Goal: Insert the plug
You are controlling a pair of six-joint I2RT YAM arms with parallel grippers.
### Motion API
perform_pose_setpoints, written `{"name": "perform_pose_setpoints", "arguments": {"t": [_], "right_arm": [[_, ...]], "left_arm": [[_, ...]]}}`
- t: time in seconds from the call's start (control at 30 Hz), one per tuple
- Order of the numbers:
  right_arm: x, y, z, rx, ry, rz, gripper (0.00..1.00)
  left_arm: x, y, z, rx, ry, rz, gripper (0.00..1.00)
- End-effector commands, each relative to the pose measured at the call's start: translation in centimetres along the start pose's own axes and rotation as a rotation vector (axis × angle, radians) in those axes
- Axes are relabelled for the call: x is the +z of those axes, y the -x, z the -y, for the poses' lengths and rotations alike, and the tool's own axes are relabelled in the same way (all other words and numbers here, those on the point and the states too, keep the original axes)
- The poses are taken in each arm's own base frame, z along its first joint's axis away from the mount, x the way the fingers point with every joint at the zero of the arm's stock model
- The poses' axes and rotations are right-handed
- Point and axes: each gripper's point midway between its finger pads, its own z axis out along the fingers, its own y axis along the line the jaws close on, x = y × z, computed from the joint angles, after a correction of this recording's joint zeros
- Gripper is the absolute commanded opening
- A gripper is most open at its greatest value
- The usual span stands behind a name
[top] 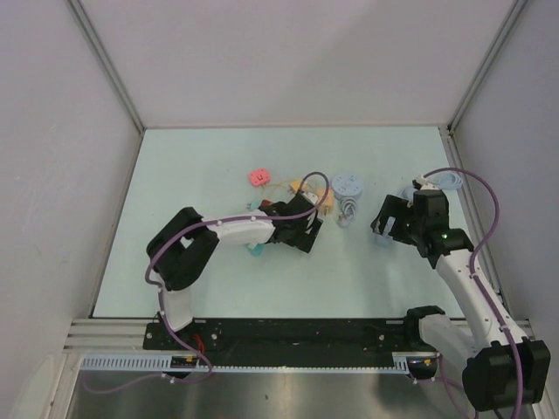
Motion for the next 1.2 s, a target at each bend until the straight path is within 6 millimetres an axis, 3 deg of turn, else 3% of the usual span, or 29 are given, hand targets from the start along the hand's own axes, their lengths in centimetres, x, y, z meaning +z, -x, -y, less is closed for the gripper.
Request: {"name": "perform_pose_setpoints", "arguments": {"t": [0.0,0.23,0.47,0.63,0.73,0.9,1.0,1.07,1.17], "right_arm": [[0.8,1.1,-1.7,-0.032,0.074,0.037,1.00],[3.0,1.1,-4.4,-0.076,0.158,0.024,1.00],[5.8,2.8,-6.6,-0.093,0.209,0.088,1.00],[9.5,3.1,-7.1,-0.106,0.193,0.062,0.99],[11.5,3.5,-7.0,-0.104,0.148,0.057,0.97],[14.4,3.8,-6.5,-0.099,0.093,0.042,0.82],[15.6,4.7,-7.3,-0.112,0.104,0.062,0.76],[16.9,4.1,-7.0,-0.115,0.093,0.034,0.72],[17.8,3.9,-7.0,-0.117,0.089,0.015,0.58]], "left_arm": [[-1.0,-2.2,-4.8,-0.061,0.100,-0.025,1.00],[-3.0,-3.8,-10.3,-0.125,0.177,-0.014,1.00],[-3.6,-2.7,-15.5,-0.228,0.233,0.009,1.00],[-3.5,-2.4,-18.9,-0.327,0.266,-0.001,1.00],[-4.0,-1.6,-18.8,-0.333,0.241,0.028,1.00],[-5.3,-1.2,-15.3,-0.316,0.105,0.072,1.00],[-6.9,-0.9,-13.0,-0.287,0.045,0.109,1.00],[-8.4,-0.6,-11.7,-0.284,-0.005,0.151,1.00],[-10.9,0.1,-10.2,-0.272,-0.073,0.223,1.00]]}}
